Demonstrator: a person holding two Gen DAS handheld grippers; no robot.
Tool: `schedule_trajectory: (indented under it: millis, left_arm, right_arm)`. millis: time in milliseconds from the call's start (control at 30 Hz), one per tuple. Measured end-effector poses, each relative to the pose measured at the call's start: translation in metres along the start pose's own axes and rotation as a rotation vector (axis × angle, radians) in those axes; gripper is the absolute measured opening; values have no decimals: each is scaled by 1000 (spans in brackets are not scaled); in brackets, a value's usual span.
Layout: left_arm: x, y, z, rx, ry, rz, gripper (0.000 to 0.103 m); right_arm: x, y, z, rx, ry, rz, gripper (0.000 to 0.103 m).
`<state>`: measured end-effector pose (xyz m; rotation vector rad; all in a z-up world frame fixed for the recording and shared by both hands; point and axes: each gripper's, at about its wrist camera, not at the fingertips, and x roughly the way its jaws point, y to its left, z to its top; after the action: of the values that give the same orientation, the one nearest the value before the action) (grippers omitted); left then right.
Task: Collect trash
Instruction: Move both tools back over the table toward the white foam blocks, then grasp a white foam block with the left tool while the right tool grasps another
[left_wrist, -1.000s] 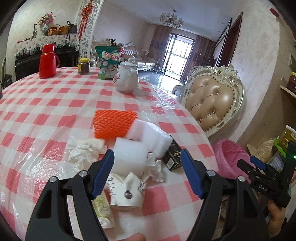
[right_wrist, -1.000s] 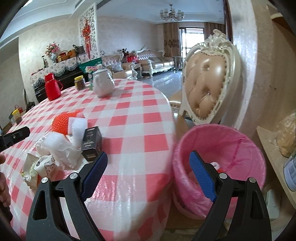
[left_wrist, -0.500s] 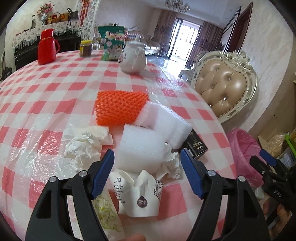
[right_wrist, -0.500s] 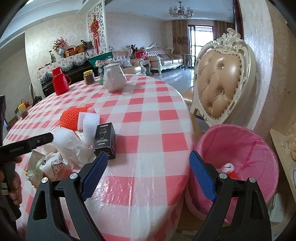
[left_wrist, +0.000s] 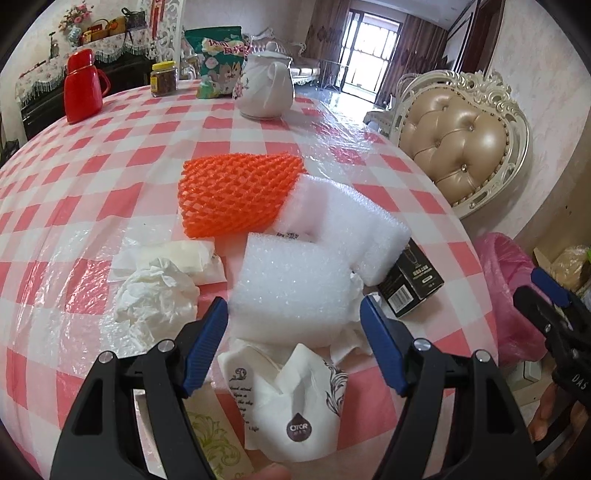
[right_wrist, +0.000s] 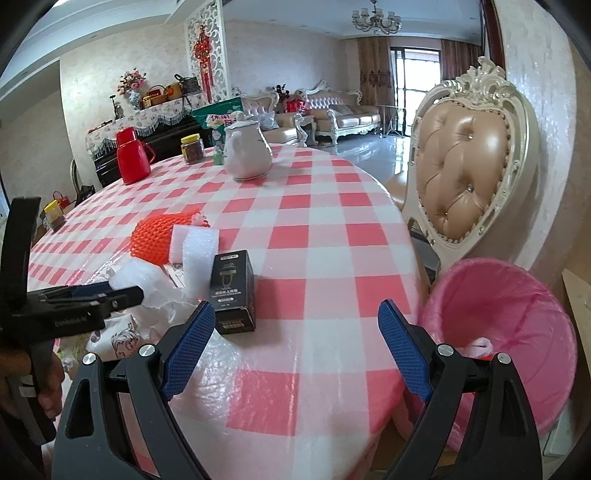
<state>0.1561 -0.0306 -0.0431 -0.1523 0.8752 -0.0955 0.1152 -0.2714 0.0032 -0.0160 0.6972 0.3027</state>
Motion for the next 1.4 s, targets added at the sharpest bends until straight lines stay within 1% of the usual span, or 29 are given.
schedule_trajectory:
  millis: [67,100,333,667,900,1100,1133,1367,1400]
  left_arm:
    - [3,1,0,0,6,2,68]
    - [4,1,0,0,10,2,64]
    - [1,4,0,-8,-2,-11,63]
    - [-19,15,4,-57,-65,-31,63]
    - [-39,24,10,-89,-133,-15,63]
    - [-47,35,12,-118,-157,1,63]
    - [-47,37,13,-121,-159,2,63]
    - [-51,46,13,-144,-169,10,63]
    - [-51,47,13,-146,-169,11,63]
  right_arm:
    - [2,4,3,-5,-2,5,85]
    - [4,6,5,-8,-3,8,85]
    - [14,19,15,-28,-5,29,85]
    - [34,39,29,-55,9,56,85]
    - [57,58,38,-93,41,78,84]
    - [79,77,43,-123,77,98,77]
    - [83,79,44,-124,85,103,73]
    - [108,93,48,-149,140,115,60]
    - [111,94,48,-154,149,117,56]
